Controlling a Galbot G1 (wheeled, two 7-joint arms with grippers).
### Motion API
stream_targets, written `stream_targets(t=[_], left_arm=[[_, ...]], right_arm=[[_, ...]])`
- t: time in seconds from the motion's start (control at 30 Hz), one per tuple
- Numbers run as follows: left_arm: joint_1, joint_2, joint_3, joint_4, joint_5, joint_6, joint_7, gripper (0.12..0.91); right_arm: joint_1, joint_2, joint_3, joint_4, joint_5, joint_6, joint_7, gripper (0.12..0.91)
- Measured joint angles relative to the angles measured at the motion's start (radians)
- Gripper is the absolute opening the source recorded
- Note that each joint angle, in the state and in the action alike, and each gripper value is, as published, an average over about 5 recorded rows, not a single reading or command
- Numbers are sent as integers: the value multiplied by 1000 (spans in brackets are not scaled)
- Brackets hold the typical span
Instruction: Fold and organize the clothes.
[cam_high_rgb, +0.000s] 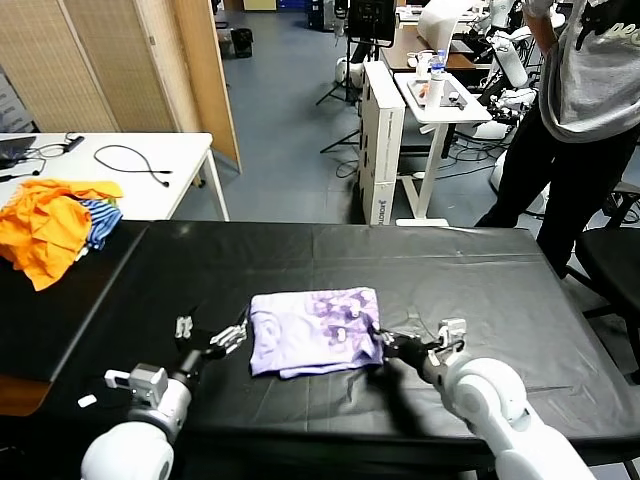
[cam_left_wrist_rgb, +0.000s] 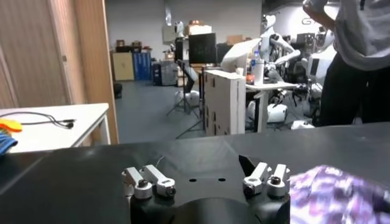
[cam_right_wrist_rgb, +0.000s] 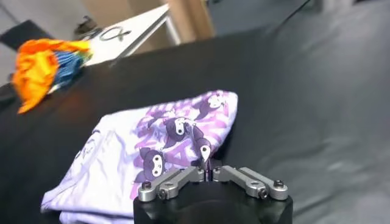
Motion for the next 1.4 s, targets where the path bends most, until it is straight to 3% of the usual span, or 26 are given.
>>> stream_targets(t=[0.07,0.13,0.27,0.4,0.53,0.67,0.77,1.0,1.2,1.4], left_arm=[[0,0,-1,1,-8,0,-1,907],[0,0,-1,4,-21,2,-2,907],[-1,-4,-1,11,-47,4,-10,907],[0,-6,-2,17,-87,-7,-39,907],[10,4,-7,19,-119,-32,-62,907],[28,25,-9,32,-124,-100,-60,907],[41,44,-7,45,-108,-150,-58,907],[88,88,-8,16,-115,-141,-85,907],[164,123,-6,-20,-143,-149,-128,907],[267,143,-24,-66,-137,-166,-133,907]], right_arm=[[-2,-14,14,4,-3,0,-2,176],[-6,-25,25,9,-12,0,-4,238],[-26,-48,47,30,-53,0,-6,451],[-61,-69,73,61,-114,0,-24,730],[-110,-78,104,92,-199,37,-72,883],[-183,-68,147,128,-302,202,-111,905],[-247,-53,180,153,-363,310,-118,907],[-399,8,262,207,-460,422,-100,907],[-529,73,333,240,-508,522,-79,907],[-638,127,352,251,-569,635,-62,907]])
